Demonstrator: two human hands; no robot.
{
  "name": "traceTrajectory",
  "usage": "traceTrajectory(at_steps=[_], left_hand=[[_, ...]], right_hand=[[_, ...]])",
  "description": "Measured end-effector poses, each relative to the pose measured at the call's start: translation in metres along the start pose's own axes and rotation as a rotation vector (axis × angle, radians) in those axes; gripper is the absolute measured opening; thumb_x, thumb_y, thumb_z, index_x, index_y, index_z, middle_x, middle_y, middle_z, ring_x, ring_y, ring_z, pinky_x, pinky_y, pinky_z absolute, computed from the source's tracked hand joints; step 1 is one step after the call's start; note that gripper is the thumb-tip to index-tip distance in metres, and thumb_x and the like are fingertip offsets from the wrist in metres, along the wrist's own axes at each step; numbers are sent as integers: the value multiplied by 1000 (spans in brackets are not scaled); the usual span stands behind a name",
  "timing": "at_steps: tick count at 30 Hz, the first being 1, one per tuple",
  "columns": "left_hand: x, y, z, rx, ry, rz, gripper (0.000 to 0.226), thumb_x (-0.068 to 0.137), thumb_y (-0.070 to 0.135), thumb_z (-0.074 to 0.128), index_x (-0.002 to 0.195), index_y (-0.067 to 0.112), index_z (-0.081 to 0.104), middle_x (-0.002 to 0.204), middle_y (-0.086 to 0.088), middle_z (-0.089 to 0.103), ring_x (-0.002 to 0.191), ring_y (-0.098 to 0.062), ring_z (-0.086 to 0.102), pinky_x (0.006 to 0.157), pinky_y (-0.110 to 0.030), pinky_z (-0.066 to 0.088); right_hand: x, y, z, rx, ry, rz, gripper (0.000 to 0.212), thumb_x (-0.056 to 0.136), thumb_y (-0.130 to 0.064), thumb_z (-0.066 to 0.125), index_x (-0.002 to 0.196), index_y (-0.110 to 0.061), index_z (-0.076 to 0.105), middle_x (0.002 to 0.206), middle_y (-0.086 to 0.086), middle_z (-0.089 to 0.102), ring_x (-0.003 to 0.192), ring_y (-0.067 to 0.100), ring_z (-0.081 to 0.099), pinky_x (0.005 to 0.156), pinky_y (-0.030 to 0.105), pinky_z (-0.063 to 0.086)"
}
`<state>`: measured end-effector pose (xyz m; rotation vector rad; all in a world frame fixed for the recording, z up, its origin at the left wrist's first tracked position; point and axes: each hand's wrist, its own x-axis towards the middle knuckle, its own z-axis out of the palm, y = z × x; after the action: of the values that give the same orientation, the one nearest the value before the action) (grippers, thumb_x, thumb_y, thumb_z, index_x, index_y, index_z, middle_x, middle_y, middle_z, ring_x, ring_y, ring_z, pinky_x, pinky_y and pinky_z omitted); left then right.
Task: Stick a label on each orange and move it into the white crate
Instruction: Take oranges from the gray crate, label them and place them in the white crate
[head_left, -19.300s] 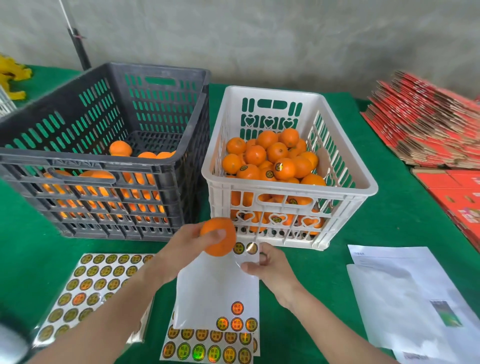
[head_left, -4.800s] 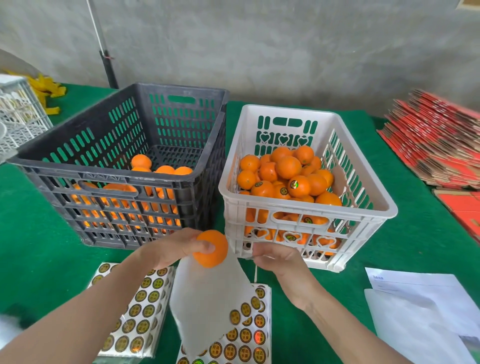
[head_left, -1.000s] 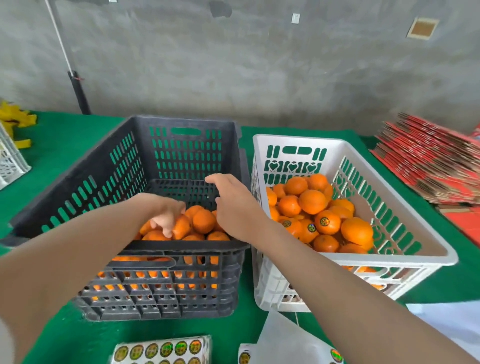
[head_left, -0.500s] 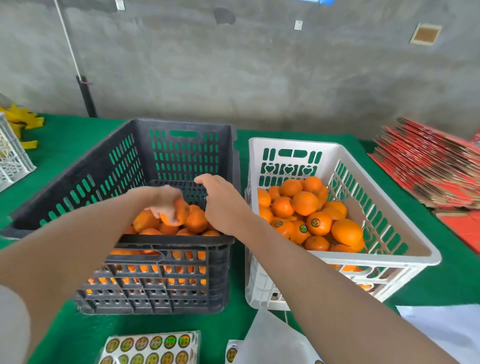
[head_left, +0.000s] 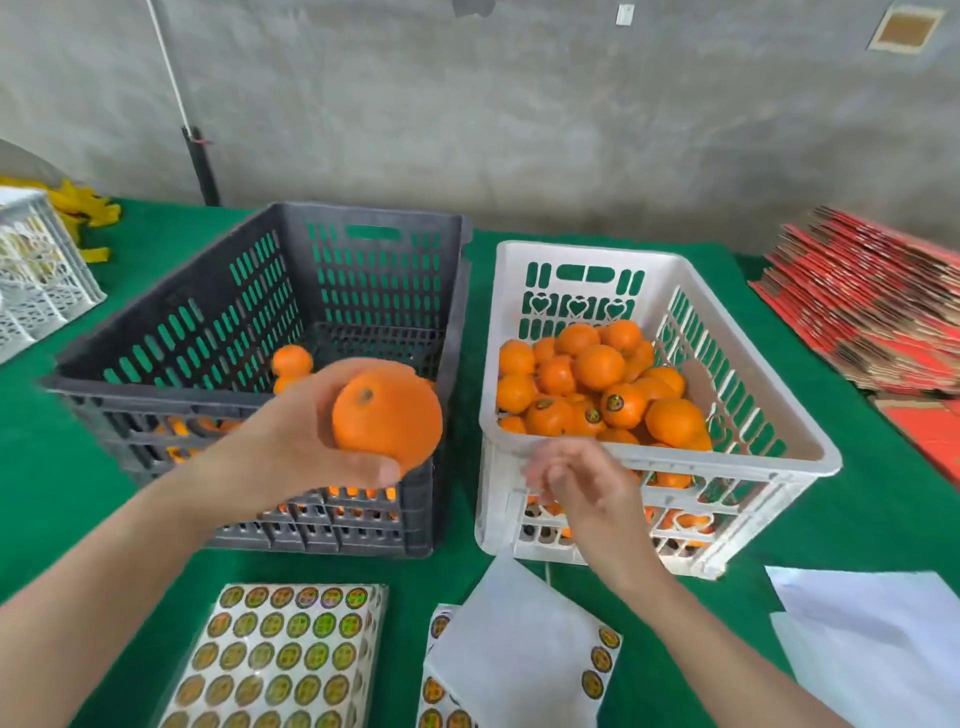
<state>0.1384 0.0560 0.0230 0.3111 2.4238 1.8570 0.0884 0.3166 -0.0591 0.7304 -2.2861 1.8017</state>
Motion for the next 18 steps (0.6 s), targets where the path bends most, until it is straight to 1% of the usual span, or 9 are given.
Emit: traceTrajectory(at_steps=[3,6,8,9,11,14,16,17,18], left_hand=[[-10,-18,48,15,-54,-113,74,43,46,87,112,47,58,112,21,65,100,-3,64,77,-20,54],[-11,-51,95,-28,-12,-328,74,41,39,92,108,33,62,102,4,71,90,-10,68,77,-25,55],[-10,-73,121,-145,21,-466,65,47,26,90,106,24,62,102,-2,68,85,-14,69,69,-23,55],[-11,-81,132,-214,33,-521,62,51,20,87,107,19,61,105,-5,67,88,-16,68,69,-24,56],[-11,-94,148,-316,51,-607,73,49,17,92,113,11,59,112,-10,65,99,-24,65,77,-31,56],[-10,-106,163,-349,98,-639,79,41,31,86,112,9,61,109,-11,68,100,-25,65,80,-30,54],[-7,-110,168,-298,109,-626,76,40,36,84,109,10,64,105,-11,70,100,-25,65,83,-30,51],[-4,-113,170,-261,112,-622,72,43,35,84,109,11,66,104,-11,71,99,-26,65,86,-32,50],[-1,-115,170,-237,114,-619,68,47,34,82,108,10,67,101,-11,71,98,-27,65,87,-35,50]], right_hand=[[-34,39,-17,-264,-202,153,29,90,4,50,84,-22,62,81,-6,66,77,16,62,72,36,53],[-46,77,-30,-533,-459,460,20,94,-9,47,109,-12,59,108,4,64,98,20,59,90,32,47],[-51,94,-32,-561,-607,625,34,95,-19,50,128,-12,48,122,3,57,106,15,54,92,22,43],[-52,99,-31,-521,-630,676,42,94,-23,53,133,-12,43,125,3,56,105,14,54,89,20,42],[-53,104,-29,-421,-580,746,49,89,-19,61,134,-11,42,120,7,58,97,14,56,78,16,42],[-55,110,-35,-318,-532,804,58,83,0,62,137,-7,40,121,12,58,87,13,59,59,5,40],[-58,113,-38,-350,-523,801,55,84,-2,61,136,-4,42,121,12,58,84,12,58,60,6,41],[-59,113,-37,-415,-538,772,47,86,-10,62,131,-3,48,116,13,61,87,17,60,66,11,46],[-60,111,-36,-496,-586,741,35,86,-20,62,116,-1,59,104,15,65,84,23,62,72,21,49]])
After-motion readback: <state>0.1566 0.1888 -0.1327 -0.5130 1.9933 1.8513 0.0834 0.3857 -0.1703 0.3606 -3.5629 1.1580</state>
